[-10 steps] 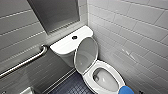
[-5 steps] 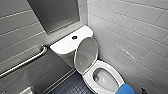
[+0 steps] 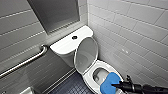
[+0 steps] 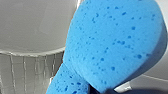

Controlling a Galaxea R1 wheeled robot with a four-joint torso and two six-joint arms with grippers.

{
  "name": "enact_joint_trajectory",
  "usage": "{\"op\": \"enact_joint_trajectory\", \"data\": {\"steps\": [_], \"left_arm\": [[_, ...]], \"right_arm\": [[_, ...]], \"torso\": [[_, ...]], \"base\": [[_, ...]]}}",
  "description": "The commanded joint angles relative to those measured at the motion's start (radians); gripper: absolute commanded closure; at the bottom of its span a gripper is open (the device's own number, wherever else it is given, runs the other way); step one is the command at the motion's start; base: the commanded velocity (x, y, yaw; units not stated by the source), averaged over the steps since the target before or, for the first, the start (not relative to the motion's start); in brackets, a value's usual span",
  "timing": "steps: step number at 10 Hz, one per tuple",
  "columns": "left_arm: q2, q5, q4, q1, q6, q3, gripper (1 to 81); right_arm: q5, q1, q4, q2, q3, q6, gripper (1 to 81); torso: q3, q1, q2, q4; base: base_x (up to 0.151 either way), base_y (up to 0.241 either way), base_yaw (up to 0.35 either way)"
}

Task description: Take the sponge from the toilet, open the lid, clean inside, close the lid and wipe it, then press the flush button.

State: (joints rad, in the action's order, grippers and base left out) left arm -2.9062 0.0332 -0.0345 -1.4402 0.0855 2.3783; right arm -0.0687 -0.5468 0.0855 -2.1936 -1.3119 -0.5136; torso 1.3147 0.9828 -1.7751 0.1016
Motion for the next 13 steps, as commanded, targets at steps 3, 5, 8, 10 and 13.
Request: {"op": "enact_joint_trajectory", "data": {"steps": [3,5,8,10,13], "left_arm": [[0.008,-0.081,0.004,-0.016,0.008,-0.011,1.0],[0.017,-0.081,0.008,-0.016,0.007,-0.011,1.0],[0.017,-0.082,0.008,-0.016,0.003,-0.008,1.0],[0.016,-0.082,0.008,-0.016,0.003,-0.008,1.0],[0.017,-0.082,0.008,-0.016,0.003,-0.013,1.0]], "right_arm": [[-0.141,0.231,-0.010,-0.361,-0.346,-0.005,81.1],[-0.132,0.262,-0.006,-0.493,-0.493,-0.005,81.1],[-0.106,0.285,0.000,-0.626,-0.631,-0.016,81.1],[-0.108,0.248,-0.001,-0.706,-0.732,-0.022,81.1],[-0.108,0.156,-0.017,-0.720,-0.760,-0.020,81.1]], "torso": [[0.000,0.000,0.000,0.000],[0.000,0.000,0.000,0.000],[0.000,0.000,0.000,0.000],[0.000,0.000,0.000,0.000],[0.000,0.000,0.000,0.000]], "base": [[0.000,0.000,0.000],[0.000,0.000,0.000],[0.000,0.000,0.000],[0.000,0.000,0.000],[0.000,0.000,0.000]]}}
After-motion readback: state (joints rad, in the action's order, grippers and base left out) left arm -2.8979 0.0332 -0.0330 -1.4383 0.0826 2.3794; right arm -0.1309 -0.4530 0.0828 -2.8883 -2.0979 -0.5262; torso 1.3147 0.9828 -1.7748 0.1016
